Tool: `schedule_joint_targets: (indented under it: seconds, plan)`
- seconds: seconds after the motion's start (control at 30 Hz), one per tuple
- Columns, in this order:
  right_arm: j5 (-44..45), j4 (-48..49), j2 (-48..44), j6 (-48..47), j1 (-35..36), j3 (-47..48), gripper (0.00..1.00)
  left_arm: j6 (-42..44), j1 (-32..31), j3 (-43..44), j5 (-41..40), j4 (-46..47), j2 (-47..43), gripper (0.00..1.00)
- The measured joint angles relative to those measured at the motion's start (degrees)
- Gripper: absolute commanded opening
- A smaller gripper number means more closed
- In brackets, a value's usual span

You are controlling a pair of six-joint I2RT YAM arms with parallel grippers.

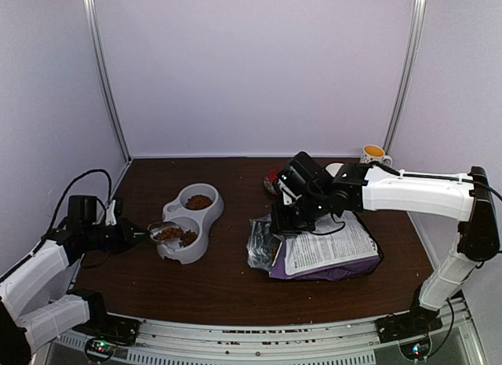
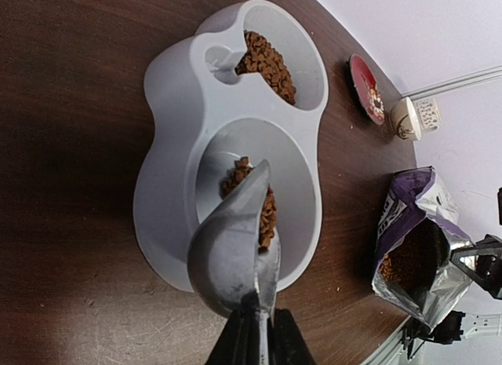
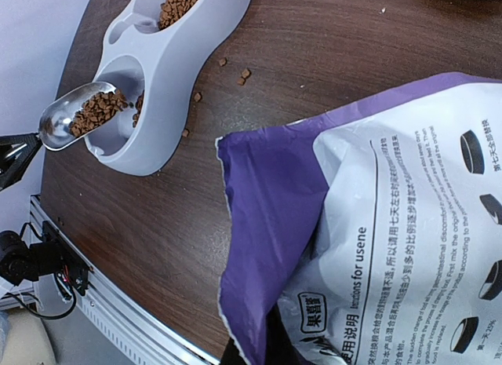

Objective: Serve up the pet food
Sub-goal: Place the pet food in the pet food bowl.

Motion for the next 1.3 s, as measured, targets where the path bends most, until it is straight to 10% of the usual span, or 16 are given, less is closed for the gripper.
schedule_joint_targets:
  seconds: [1.3]
  plan:
    - [-0.39,6.67,-0.48,0.24,0.0,-4.98,0.0,5.18,-11.65,8.98,-17.0,-12.11,-0.57,0.0]
